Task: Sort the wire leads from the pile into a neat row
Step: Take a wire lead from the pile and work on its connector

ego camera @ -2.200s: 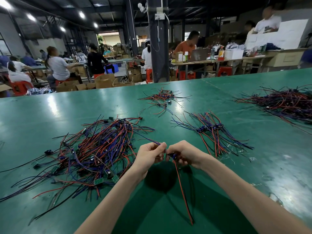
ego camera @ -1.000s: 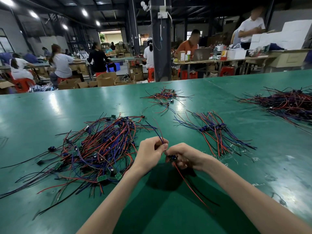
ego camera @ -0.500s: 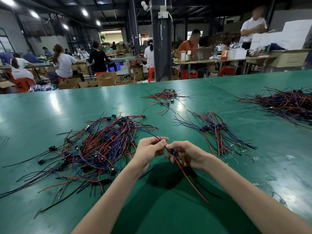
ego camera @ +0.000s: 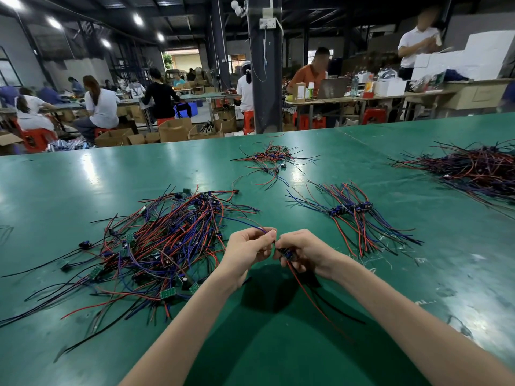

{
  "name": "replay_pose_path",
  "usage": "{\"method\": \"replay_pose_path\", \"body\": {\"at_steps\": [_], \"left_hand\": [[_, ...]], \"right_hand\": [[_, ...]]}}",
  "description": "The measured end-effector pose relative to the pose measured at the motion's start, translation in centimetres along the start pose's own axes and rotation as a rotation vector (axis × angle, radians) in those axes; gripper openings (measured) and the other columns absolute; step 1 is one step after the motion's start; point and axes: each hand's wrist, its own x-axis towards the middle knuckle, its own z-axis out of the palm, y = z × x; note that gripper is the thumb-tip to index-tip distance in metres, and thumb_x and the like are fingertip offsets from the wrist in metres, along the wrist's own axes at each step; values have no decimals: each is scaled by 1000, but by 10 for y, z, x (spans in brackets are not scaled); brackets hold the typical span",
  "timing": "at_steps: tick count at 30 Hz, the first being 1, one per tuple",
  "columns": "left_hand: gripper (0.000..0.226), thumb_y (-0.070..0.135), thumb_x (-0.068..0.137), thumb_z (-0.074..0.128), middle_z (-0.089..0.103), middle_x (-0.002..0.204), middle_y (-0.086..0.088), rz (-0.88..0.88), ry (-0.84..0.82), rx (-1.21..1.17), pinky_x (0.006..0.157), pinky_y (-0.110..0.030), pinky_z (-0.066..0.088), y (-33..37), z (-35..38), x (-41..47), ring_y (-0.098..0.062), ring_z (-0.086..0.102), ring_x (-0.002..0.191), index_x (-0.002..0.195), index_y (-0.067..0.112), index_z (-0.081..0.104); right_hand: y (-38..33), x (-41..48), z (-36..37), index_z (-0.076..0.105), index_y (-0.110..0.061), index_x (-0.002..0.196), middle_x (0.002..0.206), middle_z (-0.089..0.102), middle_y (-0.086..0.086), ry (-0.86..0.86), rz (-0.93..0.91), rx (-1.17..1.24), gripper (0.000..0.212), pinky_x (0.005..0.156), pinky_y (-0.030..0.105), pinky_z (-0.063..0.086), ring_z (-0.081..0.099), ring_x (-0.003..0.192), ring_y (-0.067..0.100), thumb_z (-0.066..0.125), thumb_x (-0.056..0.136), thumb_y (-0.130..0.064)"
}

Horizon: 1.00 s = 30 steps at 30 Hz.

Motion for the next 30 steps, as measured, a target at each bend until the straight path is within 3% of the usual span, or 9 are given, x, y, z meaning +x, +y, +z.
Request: {"method": "replay_pose_path", "body": {"at_steps": [7,13,19,24,27,30], "left_hand": [[9,11,87,66,56,61,1,4,-46,123,59,-17,45,0,-2,0,-6,47,54,79,7,70],[10,1,88,61,58,61,0,48,-88,187,60,-18,40,3,-4,-1,-6,45,51,85,4,70],[12,-6,86,60,55,70,-10,138,-144,377,56,-14,36,7,-9,-2,-7,42,53,91,-1,70],[6,-6,85,62,58,64,-7,102,-94,265,52,-13,37,4,-7,0,-6,43,50,87,-6,68],[12,-3,84,65,61,57,3,97,-41,231,52,-13,40,2,-5,2,-4,46,49,73,2,67],[16,-2,83,65,59,58,-2,106,7,225,53,-14,40,0,-3,3,-7,46,50,69,5,66]], "right_hand": [[0,0,2,68,-13,54,52,60,7,27,1,22,36,34,13,22,37,32,10,52,86,-11],[-1,-2,4,63,-4,63,50,61,4,38,-8,-1,24,32,12,22,41,32,9,53,85,-7],[3,-2,7,62,-10,57,56,60,7,23,-23,-55,30,36,12,20,35,35,9,54,85,-3],[2,-2,5,62,-7,64,62,60,11,19,-32,-26,24,34,12,21,42,37,10,54,86,-3],[1,-1,6,61,-6,64,54,64,3,12,-45,5,25,32,12,21,45,35,8,52,88,-3],[0,0,6,60,-5,61,48,61,1,30,-47,10,29,31,11,20,42,31,7,50,88,-2]]}}
